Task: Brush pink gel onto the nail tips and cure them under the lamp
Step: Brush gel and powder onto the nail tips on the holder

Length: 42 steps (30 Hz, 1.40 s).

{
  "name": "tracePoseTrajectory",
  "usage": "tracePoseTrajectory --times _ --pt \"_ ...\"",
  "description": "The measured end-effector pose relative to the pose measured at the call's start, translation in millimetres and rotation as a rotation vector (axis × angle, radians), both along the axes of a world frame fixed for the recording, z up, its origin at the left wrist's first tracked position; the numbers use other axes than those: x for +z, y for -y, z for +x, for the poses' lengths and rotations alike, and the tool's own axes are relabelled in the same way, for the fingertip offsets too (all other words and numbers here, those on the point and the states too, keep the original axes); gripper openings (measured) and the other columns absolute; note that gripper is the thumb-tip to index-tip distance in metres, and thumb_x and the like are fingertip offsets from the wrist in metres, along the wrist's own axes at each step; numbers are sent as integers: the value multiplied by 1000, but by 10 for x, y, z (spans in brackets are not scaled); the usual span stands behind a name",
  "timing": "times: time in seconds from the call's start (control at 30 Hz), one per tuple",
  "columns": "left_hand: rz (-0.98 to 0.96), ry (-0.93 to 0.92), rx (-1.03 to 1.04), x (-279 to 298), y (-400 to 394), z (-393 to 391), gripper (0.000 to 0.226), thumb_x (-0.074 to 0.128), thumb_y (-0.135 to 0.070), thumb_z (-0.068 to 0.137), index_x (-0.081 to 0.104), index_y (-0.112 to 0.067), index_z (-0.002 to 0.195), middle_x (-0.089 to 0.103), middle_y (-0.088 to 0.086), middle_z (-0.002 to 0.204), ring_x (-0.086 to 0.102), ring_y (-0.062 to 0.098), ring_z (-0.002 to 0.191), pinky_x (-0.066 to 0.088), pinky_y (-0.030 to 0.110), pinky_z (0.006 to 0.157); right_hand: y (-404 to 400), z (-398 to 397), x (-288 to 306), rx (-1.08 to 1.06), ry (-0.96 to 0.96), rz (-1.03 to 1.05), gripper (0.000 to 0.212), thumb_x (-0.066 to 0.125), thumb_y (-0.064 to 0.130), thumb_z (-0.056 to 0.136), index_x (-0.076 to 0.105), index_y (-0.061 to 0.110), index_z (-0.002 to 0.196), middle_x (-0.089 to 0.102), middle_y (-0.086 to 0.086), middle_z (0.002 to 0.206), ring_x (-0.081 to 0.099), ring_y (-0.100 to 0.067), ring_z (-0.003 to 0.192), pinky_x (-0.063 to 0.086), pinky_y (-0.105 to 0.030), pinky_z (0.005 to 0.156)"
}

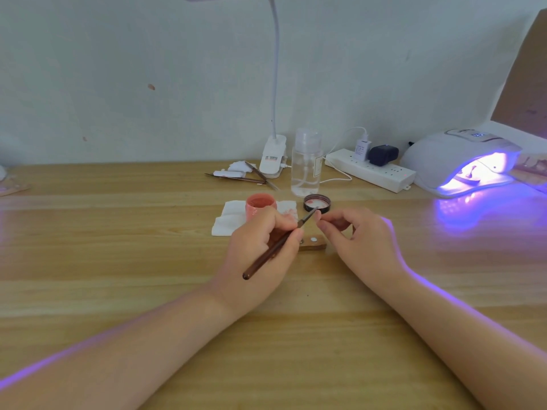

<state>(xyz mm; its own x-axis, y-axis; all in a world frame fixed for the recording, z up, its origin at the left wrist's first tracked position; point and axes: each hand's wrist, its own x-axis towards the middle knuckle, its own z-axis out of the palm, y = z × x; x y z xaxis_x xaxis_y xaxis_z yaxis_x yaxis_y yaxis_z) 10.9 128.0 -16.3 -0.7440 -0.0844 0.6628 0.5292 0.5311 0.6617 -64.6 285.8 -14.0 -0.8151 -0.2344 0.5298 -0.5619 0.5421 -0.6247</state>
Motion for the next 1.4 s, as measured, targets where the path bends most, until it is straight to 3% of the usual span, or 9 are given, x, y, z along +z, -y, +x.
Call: tracePoseTrajectory --times 0.23,0.5,0.63,0.9,0.97,1.07,1.2,1.27,1.4 --pt "-31 -25 -40 34 -15 53 20 62 -6 81 50 -19 73 54 -14 65 47 -2 50 32 5 52 -7 -7 0 -12 -3 18 5 69 25 85 74 25 84 63 13 72 54 1 75 33 -2 64" --pt "0 -34 29 -1 -5 -7 23 66 1 84 58 -20 81 63 -15 70 58 -7 64 39 3 62 2 -1 -10 -17 -85 55 4 71 20 84 74 21 84 54 25 66 53 -5 77 33 -3 66" --pt "-43 -44 16 17 -16 -2 21 66 -4 82 57 -22 80 61 -19 76 55 -6 61 38 2 59 0 3 -2 -15 -124 68 5 72 17 82 75 20 85 50 30 66 53 -5 78 33 -3 68" --pt "10 -17 -24 49 -4 73 19 61 -4 79 51 -18 71 52 -6 61 48 -1 50 34 6 52 1 -14 -18 -29 -123 62 3 72 19 83 75 20 83 53 25 67 53 -3 76 34 -4 68" --pt "70 -2 -23 49 -14 67 20 63 0 82 54 -16 74 57 -11 63 56 -5 58 39 5 59 -1 -9 -18 -23 -131 53 2 72 19 83 74 20 82 54 25 66 52 0 73 34 -3 68" --pt "135 47 -20 48 -15 30 11 64 4 85 60 -5 81 64 -20 74 59 -17 91 40 2 79 -1 4 -13 -1 -135 37 3 72 20 83 74 21 81 54 27 65 53 4 72 33 -1 66" --pt "136 89 -20 53 0 20 10 65 1 86 60 -6 80 68 -25 84 55 -20 97 37 0 80 8 12 -3 5 -126 19 5 72 23 83 74 22 80 54 26 62 53 5 72 33 -1 64" --pt "115 85 -16 46 3 34 14 64 5 85 58 -5 77 69 -9 75 58 -19 85 39 1 77 8 14 -2 4 -122 22 5 71 23 84 74 22 81 54 24 63 53 2 72 33 -2 64" --pt "99 63 -29 64 1 77 24 64 2 84 52 -14 70 54 -10 60 48 -2 52 37 7 54 -3 -2 -10 -5 -84 3 8 70 24 85 74 19 81 58 18 65 55 -3 72 34 -4 63"
